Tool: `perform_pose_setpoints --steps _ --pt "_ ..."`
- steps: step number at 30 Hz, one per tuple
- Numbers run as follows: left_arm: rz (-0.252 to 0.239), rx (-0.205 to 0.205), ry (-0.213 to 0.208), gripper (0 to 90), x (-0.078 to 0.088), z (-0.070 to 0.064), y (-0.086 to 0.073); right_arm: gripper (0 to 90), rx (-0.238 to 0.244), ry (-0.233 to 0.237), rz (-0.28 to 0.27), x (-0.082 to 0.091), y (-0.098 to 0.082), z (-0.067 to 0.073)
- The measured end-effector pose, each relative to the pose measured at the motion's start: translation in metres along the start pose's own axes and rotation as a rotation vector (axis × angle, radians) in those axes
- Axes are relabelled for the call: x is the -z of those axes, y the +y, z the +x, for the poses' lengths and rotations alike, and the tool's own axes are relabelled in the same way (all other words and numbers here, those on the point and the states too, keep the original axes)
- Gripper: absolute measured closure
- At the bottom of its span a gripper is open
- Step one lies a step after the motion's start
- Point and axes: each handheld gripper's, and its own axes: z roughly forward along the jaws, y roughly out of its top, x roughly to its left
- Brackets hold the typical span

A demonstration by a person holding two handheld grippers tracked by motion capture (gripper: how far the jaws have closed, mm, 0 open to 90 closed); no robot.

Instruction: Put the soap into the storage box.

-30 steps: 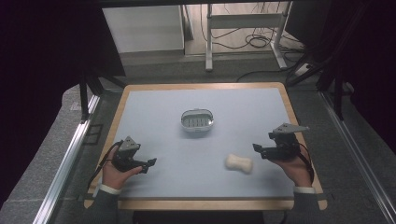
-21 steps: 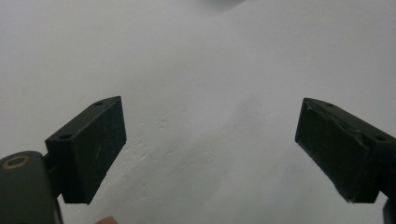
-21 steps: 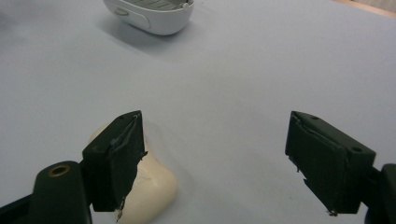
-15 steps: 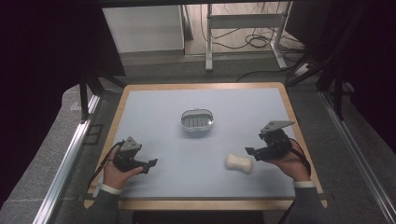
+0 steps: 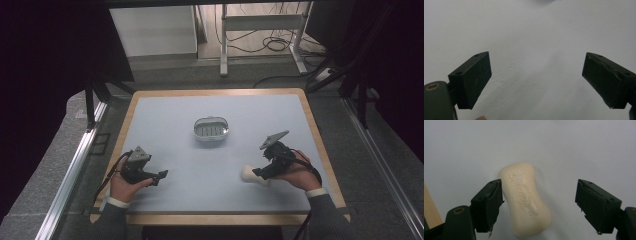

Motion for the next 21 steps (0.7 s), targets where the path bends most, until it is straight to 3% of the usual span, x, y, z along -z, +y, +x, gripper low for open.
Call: perform_pose_setpoints --steps 6,21 --pt "0.004 -0.005 -0.005 9.1 -0.001 0.000 0.000 22.9 0.015 0.019 0.059 -0.007 0.003 0.005" --pt "-0.003 0.002 -0.011 9.1 0.000 0.001 0.000 31.0 0.107 0.045 0.213 -0.028 0.009 0.013"
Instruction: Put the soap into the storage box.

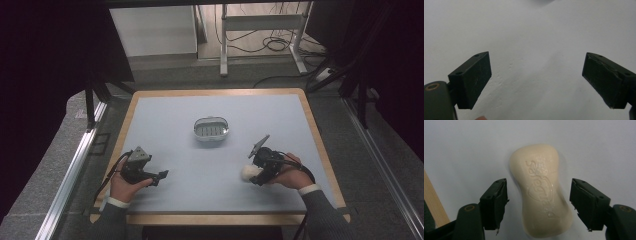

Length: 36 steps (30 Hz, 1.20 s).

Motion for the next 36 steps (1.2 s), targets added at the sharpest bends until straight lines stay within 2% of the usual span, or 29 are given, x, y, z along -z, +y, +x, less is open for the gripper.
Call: perform_pose_setpoints --steps 2,8,10,12,14,15,19,20,24,30,36 --pt "0.001 0.003 -0.002 9.1 -0.001 0.000 -0.001 33.2 0.016 -0.007 0.031 -0.004 0.001 0.000" --pt "0.005 0.004 -0.002 9.1 -0.002 0.001 -0.001 36.4 0.029 0.002 0.057 -0.008 0.003 -0.002" --pt "0.002 0.005 -0.005 9.1 -0.002 0.001 -0.001 37.5 0.035 0.000 0.060 -0.009 0.003 -0.002" --pt "-0.001 0.007 -0.004 9.1 0.000 0.002 -0.001 40.8 0.062 -0.010 0.076 -0.012 0.004 -0.001" --pt "-0.002 0.007 -0.003 9.1 0.000 0.002 -0.001 41.5 0.062 -0.013 0.079 -0.013 0.004 -0.002" --pt "-0.003 0.007 -0.002 9.1 0.001 0.002 -0.001 43.6 0.076 -0.008 0.081 -0.014 0.005 -0.002" --pt "-0.009 0.014 0.000 9.1 0.001 0.002 -0.001 46.6 0.080 0.001 0.089 -0.014 0.006 -0.001" --pt "-0.010 0.014 0.000 9.1 0.001 0.002 -0.001 49.0 0.092 -0.001 0.093 -0.014 0.007 0.000" --pt "-0.012 0.014 0.002 9.1 0.002 0.002 -0.001 49.5 0.091 -0.017 0.113 -0.014 0.010 0.002" --pt "-0.011 0.013 0.003 9.2 0.002 0.003 -0.001 49.6 0.084 -0.025 0.109 -0.007 0.012 0.000" --pt "-0.008 0.009 0.003 9.1 0.003 0.003 -0.001 49.7 0.076 -0.044 0.078 0.008 0.017 -0.005"
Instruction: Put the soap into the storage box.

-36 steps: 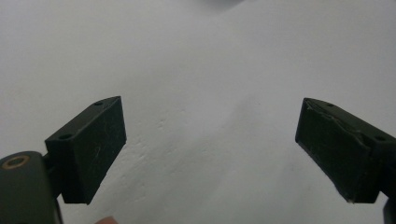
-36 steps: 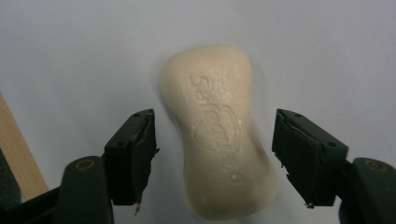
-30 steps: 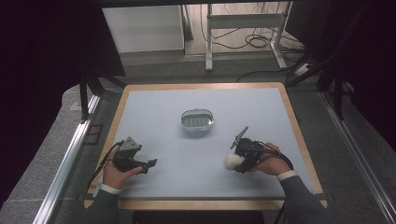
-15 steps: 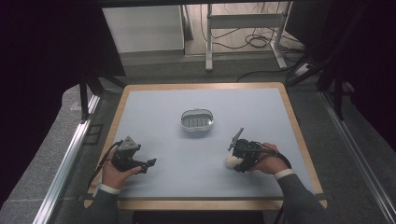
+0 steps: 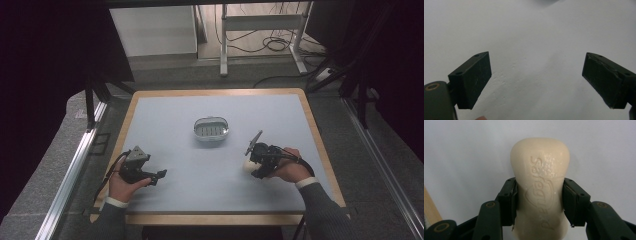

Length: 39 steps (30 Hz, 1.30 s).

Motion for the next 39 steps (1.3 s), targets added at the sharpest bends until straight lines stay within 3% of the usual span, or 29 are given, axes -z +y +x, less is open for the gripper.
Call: perform_pose_setpoints --steps 19,31,39 --pt "-0.001 0.003 0.000 9.2 -0.002 0.000 0.000 49.6 -0.009 -0.009 -0.052 0.021 0.013 -0.015" --pt "-0.002 0.002 0.000 9.1 -0.001 0.000 0.000 49.7 0.013 -0.020 -0.095 0.033 0.035 -0.025" --pt "-0.001 0.001 0.000 9.1 -0.002 0.000 0.000 49.6 0.004 -0.005 -0.105 0.033 0.045 -0.035"
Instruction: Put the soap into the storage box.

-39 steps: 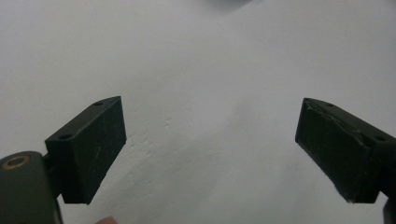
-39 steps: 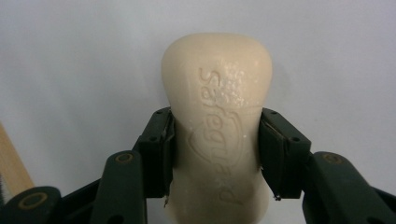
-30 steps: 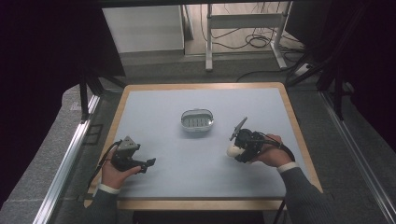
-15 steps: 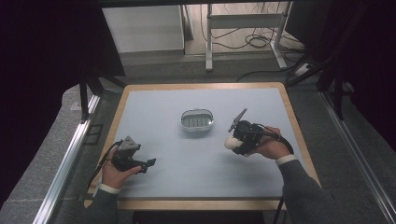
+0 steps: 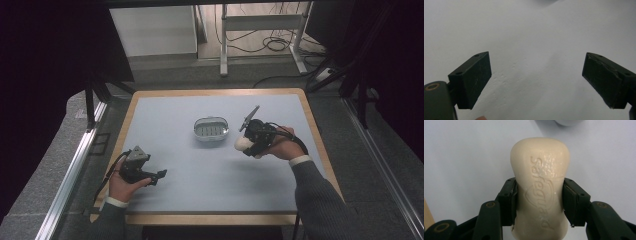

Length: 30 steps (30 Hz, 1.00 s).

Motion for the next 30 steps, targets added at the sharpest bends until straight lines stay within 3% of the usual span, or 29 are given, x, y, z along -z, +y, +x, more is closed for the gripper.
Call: perform_pose_setpoints --steps 30 --pt "0.008 -0.006 -0.003 9.1 -0.001 0.000 0.000 49.6 -0.007 0.014 -0.035 -0.012 0.032 -0.027"
